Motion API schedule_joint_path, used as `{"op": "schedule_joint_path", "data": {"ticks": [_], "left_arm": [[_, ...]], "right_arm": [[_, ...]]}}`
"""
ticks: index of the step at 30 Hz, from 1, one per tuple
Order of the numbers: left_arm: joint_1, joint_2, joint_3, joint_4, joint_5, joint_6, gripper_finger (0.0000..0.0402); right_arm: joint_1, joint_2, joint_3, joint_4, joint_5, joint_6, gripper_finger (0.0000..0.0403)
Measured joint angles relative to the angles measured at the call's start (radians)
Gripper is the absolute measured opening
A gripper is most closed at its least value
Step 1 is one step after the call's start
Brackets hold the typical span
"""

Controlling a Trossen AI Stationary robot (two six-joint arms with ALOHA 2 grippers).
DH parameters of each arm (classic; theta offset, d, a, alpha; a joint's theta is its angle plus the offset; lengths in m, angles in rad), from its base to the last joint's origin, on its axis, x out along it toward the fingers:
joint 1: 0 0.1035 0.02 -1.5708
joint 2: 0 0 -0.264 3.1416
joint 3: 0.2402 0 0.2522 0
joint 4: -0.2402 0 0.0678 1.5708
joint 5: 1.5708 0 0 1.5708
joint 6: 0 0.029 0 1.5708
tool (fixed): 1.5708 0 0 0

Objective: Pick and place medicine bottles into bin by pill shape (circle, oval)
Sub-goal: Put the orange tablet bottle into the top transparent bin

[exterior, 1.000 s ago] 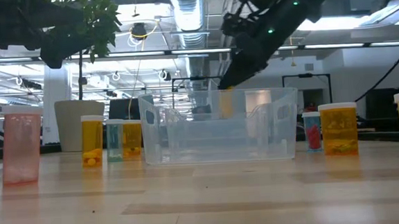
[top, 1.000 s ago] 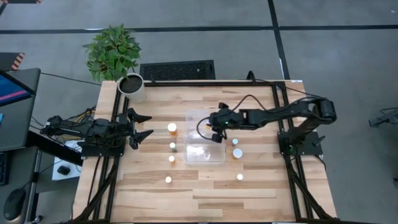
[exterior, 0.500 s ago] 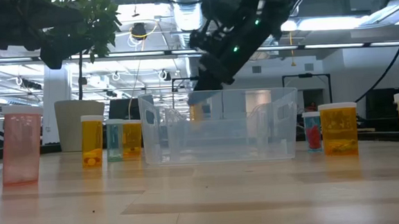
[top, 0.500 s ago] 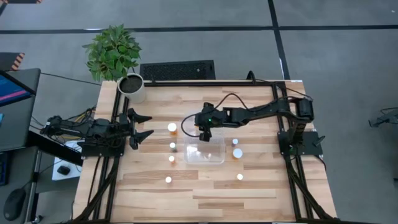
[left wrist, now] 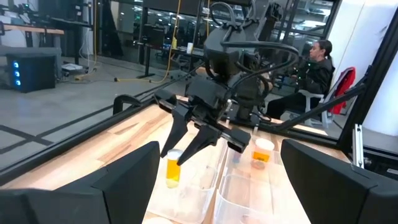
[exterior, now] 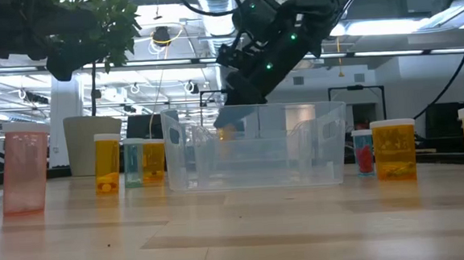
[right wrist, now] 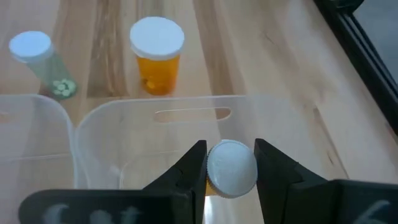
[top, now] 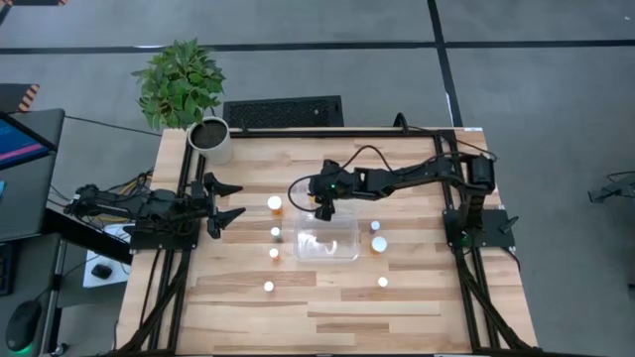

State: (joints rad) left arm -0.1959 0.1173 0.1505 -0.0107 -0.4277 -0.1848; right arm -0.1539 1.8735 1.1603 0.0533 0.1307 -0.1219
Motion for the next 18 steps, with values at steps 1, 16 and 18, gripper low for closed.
{"op": "schedule_joint_path", "data": {"ticks": [1,16,18], "left_arm": [[0.000,0.000,0.000,0.000,0.000,0.000,0.0330],[0.000,0.000,0.000,0.001,0.001,0.000,0.0330],[0.000,0.000,0.000,0.001,0.001,0.000,0.0330]], "right_arm": [[0.000,0.010,0.000,0.013,0.000,0.000,0.0114],[-0.013,0.081,0.000,0.057,-0.002,-0.008,0.0114],[-0.013,0.082,0.000,0.056,-0.002,-0.010,0.0114]]}}
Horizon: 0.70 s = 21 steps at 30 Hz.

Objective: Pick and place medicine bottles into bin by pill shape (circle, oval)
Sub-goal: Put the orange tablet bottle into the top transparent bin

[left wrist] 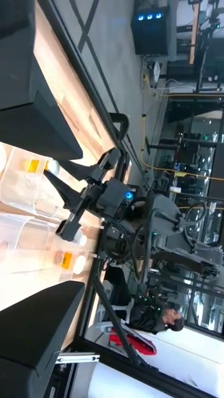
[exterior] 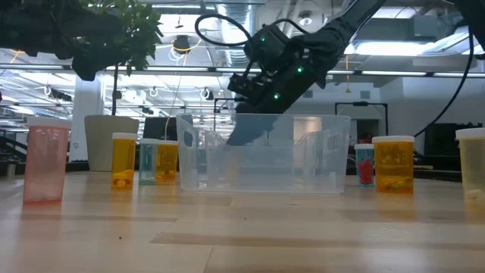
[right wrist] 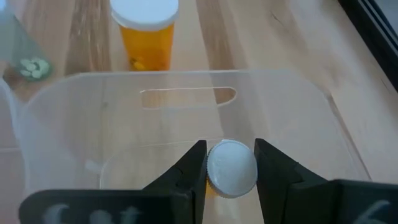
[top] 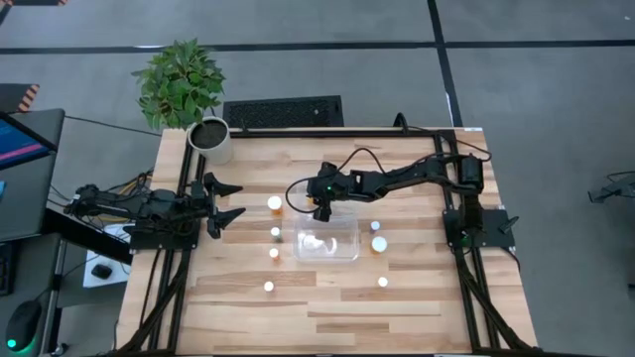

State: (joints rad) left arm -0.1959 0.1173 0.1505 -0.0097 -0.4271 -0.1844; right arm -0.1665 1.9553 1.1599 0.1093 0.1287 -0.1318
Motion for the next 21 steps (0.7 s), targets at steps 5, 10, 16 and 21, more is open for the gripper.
{"op": "schedule_joint_path", "data": {"ticks": [5,10,16,21], "left_arm": [[0.000,0.000,0.000,0.000,0.000,0.000,0.0330],[0.000,0.000,0.000,0.000,0.000,0.000,0.0330],[0.000,0.000,0.000,0.000,0.000,0.000,0.0330],[0.000,0.000,0.000,0.000,0.001,0.000,0.0330]], "right_arm": [[0.000,0.000,0.000,0.000,0.000,0.000,0.0114],[0.000,0.000,0.000,-0.002,0.000,0.000,0.0114],[0.000,0.000,0.000,-0.002,0.000,-0.003,0.0114],[0.002,0.000,0.000,-0.002,-0.019,-0.010,0.0136]]}}
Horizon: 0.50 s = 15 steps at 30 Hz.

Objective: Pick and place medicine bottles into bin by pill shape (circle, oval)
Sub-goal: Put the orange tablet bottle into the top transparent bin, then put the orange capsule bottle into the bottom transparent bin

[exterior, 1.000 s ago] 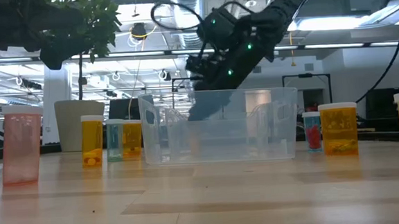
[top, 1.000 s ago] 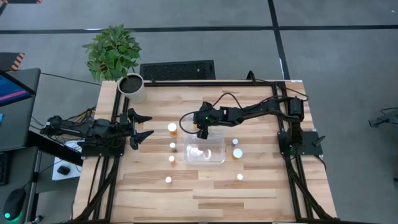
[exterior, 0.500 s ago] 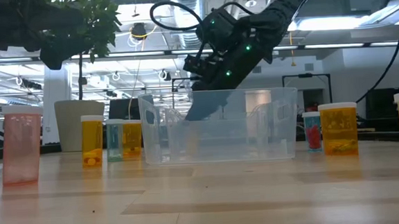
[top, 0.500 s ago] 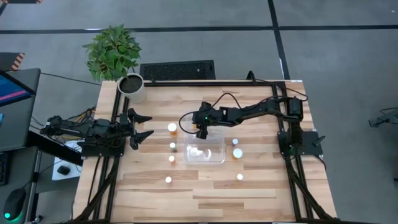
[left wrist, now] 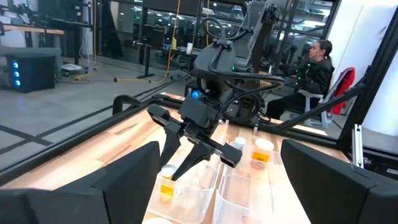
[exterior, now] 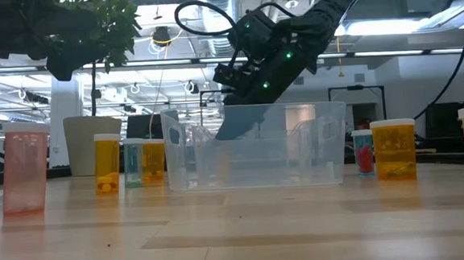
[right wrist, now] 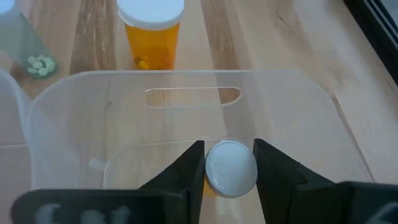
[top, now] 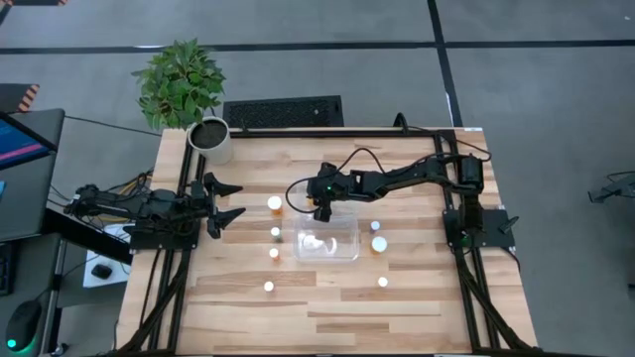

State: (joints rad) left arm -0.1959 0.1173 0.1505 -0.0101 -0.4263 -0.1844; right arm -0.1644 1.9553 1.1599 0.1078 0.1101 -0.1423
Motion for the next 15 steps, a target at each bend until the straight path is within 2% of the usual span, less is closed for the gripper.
{"op": "schedule_joint_path", "data": {"ticks": [7,15], "left_arm": [[0.000,0.000,0.000,0.000,0.000,0.000,0.0330],[0.000,0.000,0.000,0.000,0.000,0.000,0.0330]], "right_arm": [[0.000,0.000,0.000,0.000,-0.004,0.010,0.0202],[0.006,-0.028,0.000,-0.027,-0.004,0.010,0.0216]]}}
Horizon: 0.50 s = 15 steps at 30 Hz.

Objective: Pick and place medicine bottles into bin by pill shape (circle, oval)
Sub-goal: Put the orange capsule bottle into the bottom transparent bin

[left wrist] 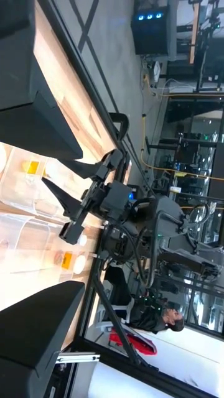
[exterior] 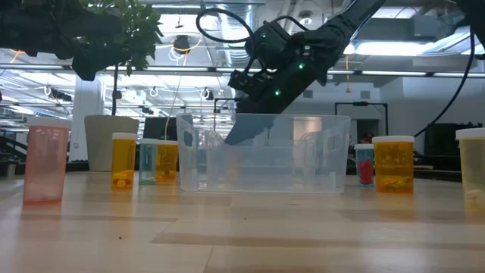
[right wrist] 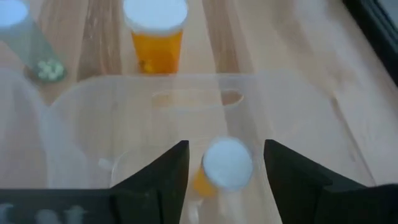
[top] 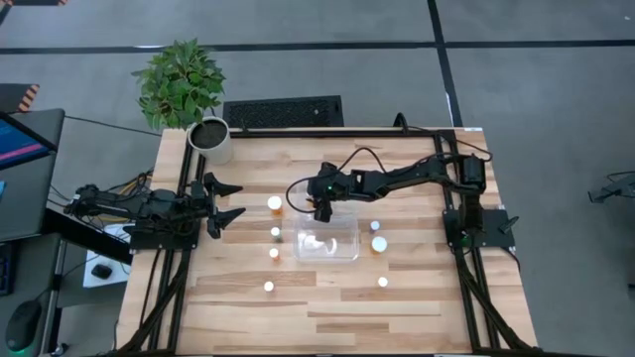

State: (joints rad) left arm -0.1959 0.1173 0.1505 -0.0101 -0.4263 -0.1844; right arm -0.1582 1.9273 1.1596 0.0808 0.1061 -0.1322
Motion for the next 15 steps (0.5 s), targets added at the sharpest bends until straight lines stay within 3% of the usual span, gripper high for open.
{"op": "schedule_joint_path", "data": {"ticks": [7,15], "left_arm": [[0.000,0.000,0.000,0.000,0.000,0.000,0.0330],[0.000,0.000,0.000,0.000,0.001,0.000,0.0330]], "right_arm": [[0.016,-0.106,0.000,-0.086,-0.031,-0.001,0.0216],[0.029,-0.430,0.000,-0.395,-0.053,0.013,0.0217]]}}
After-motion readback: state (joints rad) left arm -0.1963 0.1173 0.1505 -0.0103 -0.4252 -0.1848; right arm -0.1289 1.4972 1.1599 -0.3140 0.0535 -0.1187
